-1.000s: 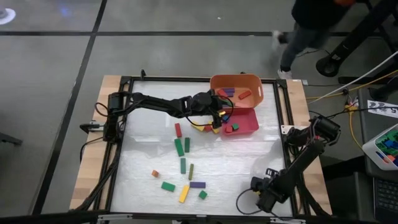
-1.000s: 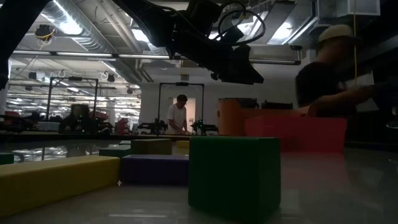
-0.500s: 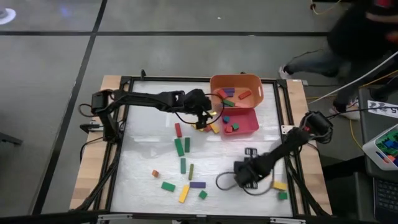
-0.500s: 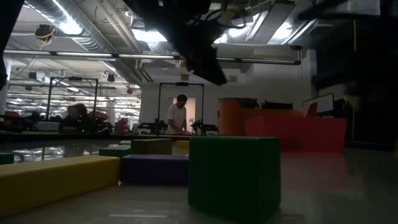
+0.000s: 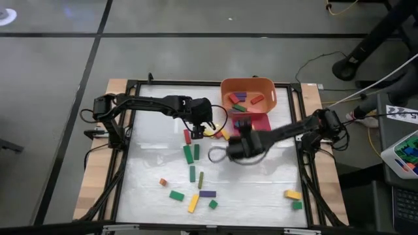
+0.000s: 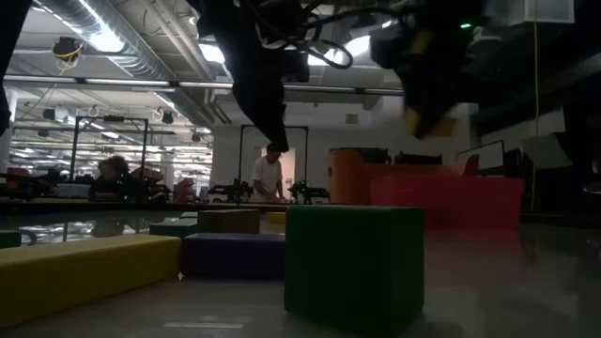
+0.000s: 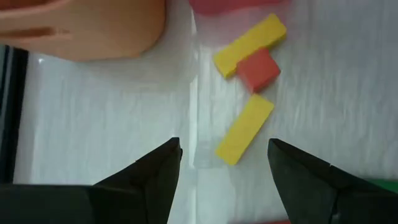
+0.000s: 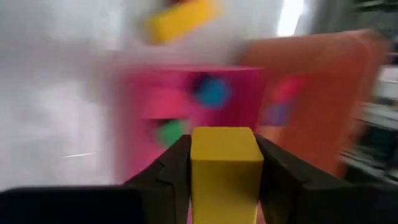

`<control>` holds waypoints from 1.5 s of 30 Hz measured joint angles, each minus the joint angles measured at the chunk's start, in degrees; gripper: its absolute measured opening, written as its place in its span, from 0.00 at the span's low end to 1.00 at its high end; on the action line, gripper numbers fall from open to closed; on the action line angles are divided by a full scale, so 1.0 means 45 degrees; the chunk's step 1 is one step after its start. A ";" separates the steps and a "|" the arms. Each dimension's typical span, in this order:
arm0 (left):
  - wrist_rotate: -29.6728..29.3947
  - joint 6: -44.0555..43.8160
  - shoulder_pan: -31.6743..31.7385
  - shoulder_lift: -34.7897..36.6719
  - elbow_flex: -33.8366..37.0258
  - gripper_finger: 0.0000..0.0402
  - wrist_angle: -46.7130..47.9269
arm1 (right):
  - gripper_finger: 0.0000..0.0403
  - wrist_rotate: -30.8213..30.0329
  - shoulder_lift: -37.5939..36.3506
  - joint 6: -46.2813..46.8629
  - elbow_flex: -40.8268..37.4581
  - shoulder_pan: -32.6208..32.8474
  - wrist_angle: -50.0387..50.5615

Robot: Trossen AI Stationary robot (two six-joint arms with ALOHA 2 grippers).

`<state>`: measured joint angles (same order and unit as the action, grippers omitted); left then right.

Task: Sort blocks by size
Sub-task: Put the yellow rectangle block into the orange bin

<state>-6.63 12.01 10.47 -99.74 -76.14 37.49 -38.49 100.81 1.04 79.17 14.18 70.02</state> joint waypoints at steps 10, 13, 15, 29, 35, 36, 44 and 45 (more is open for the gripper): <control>-0.0010 0.0710 0.0218 0.0000 0.0000 0.57 0.0138 | 0.38 -0.2200 -0.0013 -0.3307 0.0598 -0.4311 -0.0288; -0.0034 0.0693 0.0313 0.0000 0.0000 0.57 0.0145 | 0.38 -0.1853 -0.0014 -0.3343 0.0598 -0.5515 -0.0783; -0.0034 0.0564 0.0322 0.0000 -0.0010 0.57 0.0119 | 0.38 -0.1600 -0.0014 -0.3336 0.0598 -0.6225 -0.0989; -0.0010 0.0533 0.0313 -0.0018 -0.0010 0.57 0.0105 | 0.42 0.1045 -0.0019 -0.3322 0.0598 -0.8602 -0.2137; 0.0400 0.0838 0.0279 -0.0531 -0.0010 0.57 0.0048 | 0.54 0.0352 -0.0019 -0.3360 0.0598 -0.8573 -0.2783; 0.0650 0.1028 0.0278 -0.0669 -0.0010 0.57 0.0070 | 0.56 0.0355 -0.0019 -0.3493 0.0598 -0.8573 -0.2758; 0.1019 0.2885 0.0187 -0.1436 -0.0010 0.57 -0.0905 | 0.59 0.0620 -0.0565 -0.3302 0.0598 -0.8578 -0.1235; 0.1210 0.3025 0.0187 -0.1523 -0.0010 0.57 -0.1033 | 0.59 0.0768 -0.0781 -0.3292 0.0598 -0.8578 -0.1083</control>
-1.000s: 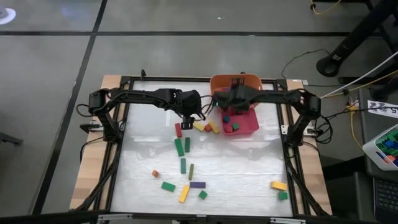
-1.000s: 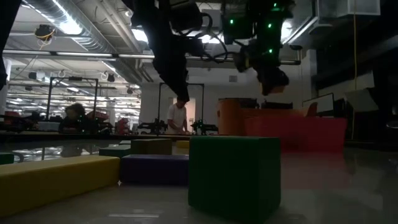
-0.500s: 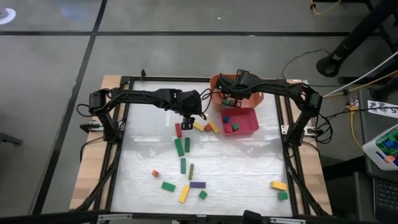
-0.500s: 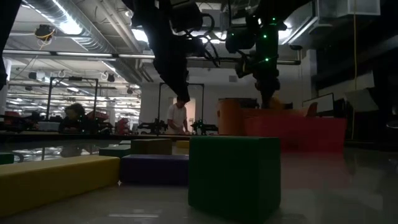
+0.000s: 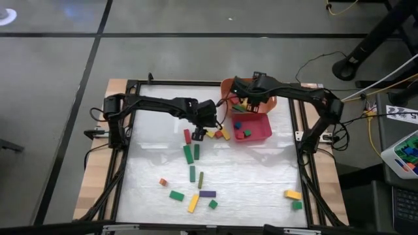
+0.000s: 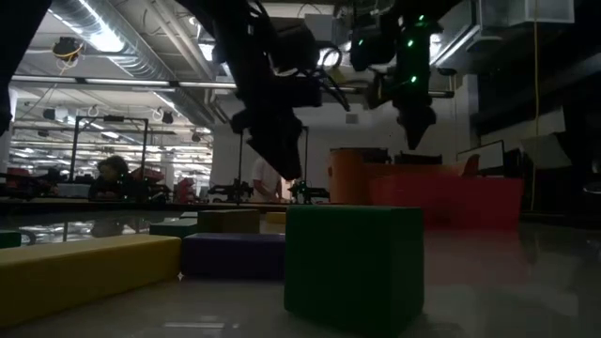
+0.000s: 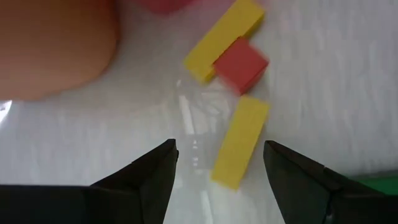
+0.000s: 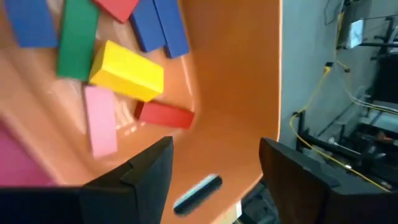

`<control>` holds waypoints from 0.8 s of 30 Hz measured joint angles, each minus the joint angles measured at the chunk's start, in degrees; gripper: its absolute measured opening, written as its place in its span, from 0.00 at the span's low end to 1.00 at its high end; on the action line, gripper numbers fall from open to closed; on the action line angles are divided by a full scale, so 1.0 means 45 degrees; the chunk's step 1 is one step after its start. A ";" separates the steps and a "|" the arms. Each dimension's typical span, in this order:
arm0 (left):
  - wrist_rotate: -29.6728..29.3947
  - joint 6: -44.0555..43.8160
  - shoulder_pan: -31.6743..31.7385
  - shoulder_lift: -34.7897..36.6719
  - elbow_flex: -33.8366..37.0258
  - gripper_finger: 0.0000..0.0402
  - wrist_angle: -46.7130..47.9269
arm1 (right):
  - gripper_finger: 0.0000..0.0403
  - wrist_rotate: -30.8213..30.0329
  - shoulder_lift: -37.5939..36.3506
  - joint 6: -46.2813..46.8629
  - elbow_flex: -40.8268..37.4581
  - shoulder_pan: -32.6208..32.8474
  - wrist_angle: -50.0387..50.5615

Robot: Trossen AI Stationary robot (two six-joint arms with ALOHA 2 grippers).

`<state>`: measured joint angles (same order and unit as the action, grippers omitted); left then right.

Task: Sort blocks by size
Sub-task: Put the yellow rectangle block into the orange bin

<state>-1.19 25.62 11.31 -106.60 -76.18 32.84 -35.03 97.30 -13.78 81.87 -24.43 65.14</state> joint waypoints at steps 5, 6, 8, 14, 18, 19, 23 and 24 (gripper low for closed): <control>0.0946 0.0130 -0.0017 -0.0496 0.0000 0.57 -0.0449 | 0.59 0.0893 -0.1540 0.0090 0.0000 -0.0010 0.0137; 0.0965 0.0157 -0.0019 -0.0601 0.0003 0.57 -0.0497 | 0.59 0.1153 -0.1874 0.0129 0.0005 -0.0010 0.0170; 0.0974 0.0347 -0.0018 -0.0767 0.0000 0.57 -0.0454 | 0.59 0.1963 -0.2502 0.0308 0.0011 -0.0009 0.0251; 0.0956 0.0359 0.0004 -0.1183 0.0010 0.57 -0.0340 | 0.59 0.5486 -0.3896 0.1618 0.0015 0.0002 0.1295; 0.0947 0.0370 0.0091 -0.1485 0.0010 0.57 -0.0394 | 0.59 0.7077 -0.4382 0.2356 0.0015 0.0283 0.2114; 0.0941 0.0366 0.0097 -0.1531 0.0010 0.57 -0.0449 | 0.59 0.7261 -0.4464 0.2460 0.0015 0.0430 0.2283; 0.0929 0.0370 0.0182 -0.1691 0.0010 0.55 -0.0416 | 0.59 0.7388 -0.4600 0.2738 0.0015 0.1225 0.2824; 0.0927 0.0366 0.0204 -0.1718 0.0010 0.53 -0.0282 | 0.59 0.7380 -0.4608 0.2734 0.0015 0.1438 0.3004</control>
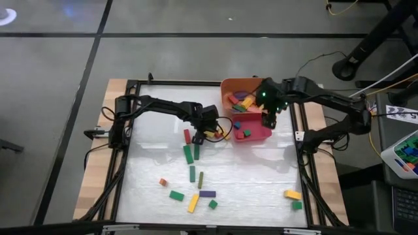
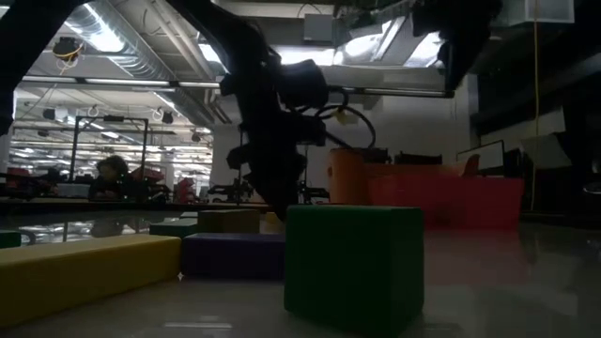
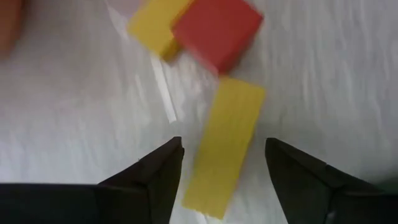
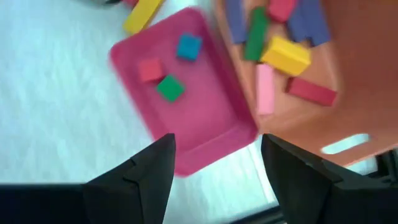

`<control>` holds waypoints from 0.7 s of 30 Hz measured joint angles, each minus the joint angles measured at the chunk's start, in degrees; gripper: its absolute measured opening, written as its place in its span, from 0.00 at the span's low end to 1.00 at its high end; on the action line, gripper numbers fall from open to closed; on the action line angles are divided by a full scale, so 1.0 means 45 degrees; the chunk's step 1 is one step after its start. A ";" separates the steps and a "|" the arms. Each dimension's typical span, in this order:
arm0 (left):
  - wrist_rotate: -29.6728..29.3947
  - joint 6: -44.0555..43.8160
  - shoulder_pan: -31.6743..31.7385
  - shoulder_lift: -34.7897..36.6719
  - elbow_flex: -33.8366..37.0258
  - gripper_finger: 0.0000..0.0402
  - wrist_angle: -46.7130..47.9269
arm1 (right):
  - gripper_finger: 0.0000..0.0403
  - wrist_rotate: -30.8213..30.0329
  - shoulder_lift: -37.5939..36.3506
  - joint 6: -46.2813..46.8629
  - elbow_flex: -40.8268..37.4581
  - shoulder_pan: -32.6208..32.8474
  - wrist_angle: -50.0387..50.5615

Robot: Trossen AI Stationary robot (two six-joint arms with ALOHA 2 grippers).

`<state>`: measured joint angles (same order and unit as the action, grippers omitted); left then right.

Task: Sort blocks by size
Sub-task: Put the yellow rectangle block into the orange bin

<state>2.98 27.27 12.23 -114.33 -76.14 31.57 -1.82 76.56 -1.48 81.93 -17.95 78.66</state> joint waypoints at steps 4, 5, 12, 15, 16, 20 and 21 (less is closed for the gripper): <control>0.0014 -0.0033 0.0058 -0.0176 -0.0012 0.43 0.0300 | 0.59 -0.0014 -0.0068 0.0034 0.0000 0.0970 0.0710; 0.0008 -0.0060 0.0058 -0.0280 -0.0029 0.41 0.0382 | 0.59 -0.0020 -0.0099 0.0046 0.0000 0.1237 0.0814; 0.0050 -0.0267 0.0053 -0.0301 -0.0036 0.24 0.0514 | 0.59 -0.0743 -0.0929 0.1034 -0.0005 0.2789 0.1613; -0.0050 -0.0730 0.0053 -0.0040 -0.0008 0.20 0.0662 | 0.59 -0.2056 -0.1764 0.2008 -0.0420 0.3418 0.1600; -0.0121 -0.0843 0.0050 0.0110 0.0022 0.20 0.0848 | 0.59 -0.2442 -0.2111 0.2337 -0.0681 0.3618 0.1568; -0.0131 -0.0903 0.0063 0.1015 -0.0177 0.20 0.1369 | 0.59 -0.3039 -0.3651 0.3893 -0.2150 0.4307 0.1231; -0.0131 -0.0903 0.0063 0.1229 -0.0277 0.20 0.1438 | 0.59 -0.3031 -0.4031 0.4333 -0.2574 0.4458 0.1000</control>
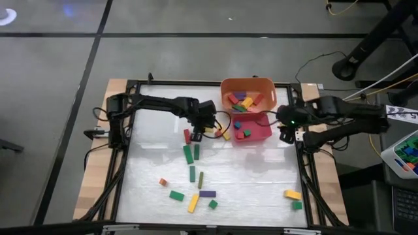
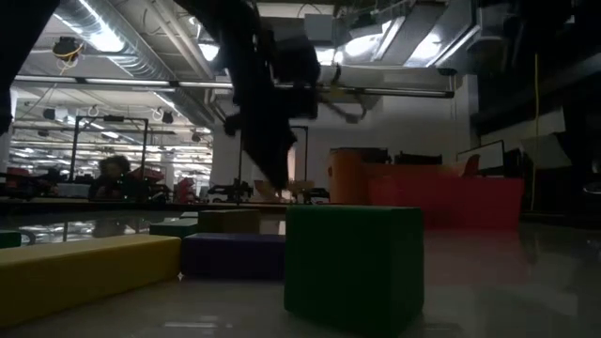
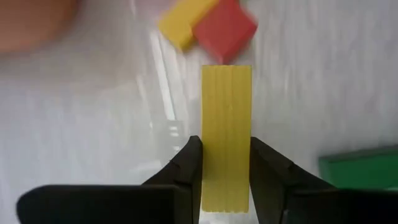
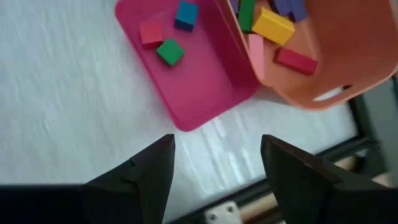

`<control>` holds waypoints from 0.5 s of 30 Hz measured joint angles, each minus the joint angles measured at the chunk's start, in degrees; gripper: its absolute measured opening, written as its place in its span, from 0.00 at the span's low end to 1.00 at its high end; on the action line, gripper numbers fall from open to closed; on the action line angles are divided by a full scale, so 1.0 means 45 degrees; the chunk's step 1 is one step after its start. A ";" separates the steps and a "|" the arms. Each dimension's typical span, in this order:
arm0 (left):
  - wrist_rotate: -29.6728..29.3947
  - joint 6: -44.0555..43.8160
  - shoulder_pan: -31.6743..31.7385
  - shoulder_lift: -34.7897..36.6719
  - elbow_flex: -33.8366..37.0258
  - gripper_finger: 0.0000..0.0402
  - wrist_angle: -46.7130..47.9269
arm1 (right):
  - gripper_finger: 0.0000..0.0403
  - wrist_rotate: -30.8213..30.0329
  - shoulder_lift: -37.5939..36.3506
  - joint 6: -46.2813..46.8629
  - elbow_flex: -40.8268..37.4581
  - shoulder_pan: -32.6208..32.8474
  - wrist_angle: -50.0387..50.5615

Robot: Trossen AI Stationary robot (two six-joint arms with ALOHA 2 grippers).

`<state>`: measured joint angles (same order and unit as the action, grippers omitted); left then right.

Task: Sort blocks by size
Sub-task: Put the yellow rectangle block into the orange bin

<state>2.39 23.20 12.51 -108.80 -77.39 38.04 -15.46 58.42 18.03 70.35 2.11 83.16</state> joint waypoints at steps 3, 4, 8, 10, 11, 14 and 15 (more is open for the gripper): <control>0.0035 0.0023 -0.0010 0.0449 -0.0331 0.22 -0.0301 | 0.59 0.0020 -0.1041 0.1433 -0.1315 0.0459 -0.0942; 0.0047 0.0048 -0.0011 0.0596 -0.0445 0.23 -0.0731 | 0.59 0.0095 -0.1342 0.1831 -0.1760 0.0623 -0.1241; 0.0086 0.0452 0.0098 0.0793 -0.0728 0.25 -0.3589 | 0.59 0.0861 -0.2010 0.2773 -0.3419 0.1264 -0.2819; 0.0078 0.0665 0.0232 0.0781 -0.0728 0.25 -0.5221 | 0.59 0.1359 -0.2115 0.2958 -0.4154 0.1618 -0.3592; 0.0075 0.0758 0.0303 0.0733 -0.0728 0.25 -0.6088 | 0.59 0.1623 -0.2129 0.3015 -0.4467 0.1806 -0.4000; 0.0083 0.0881 0.0606 0.0647 -0.0728 0.26 -0.8419 | 0.59 0.2434 -0.2079 0.3054 -0.5289 0.2459 -0.5042; 0.0082 0.0906 0.0706 0.0546 -0.0729 0.26 -0.9236 | 0.59 0.2686 -0.1937 0.3067 -0.5517 0.2688 -0.5443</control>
<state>2.76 27.28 15.69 -106.34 -80.67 -3.52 -3.38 49.71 31.83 45.52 14.20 58.67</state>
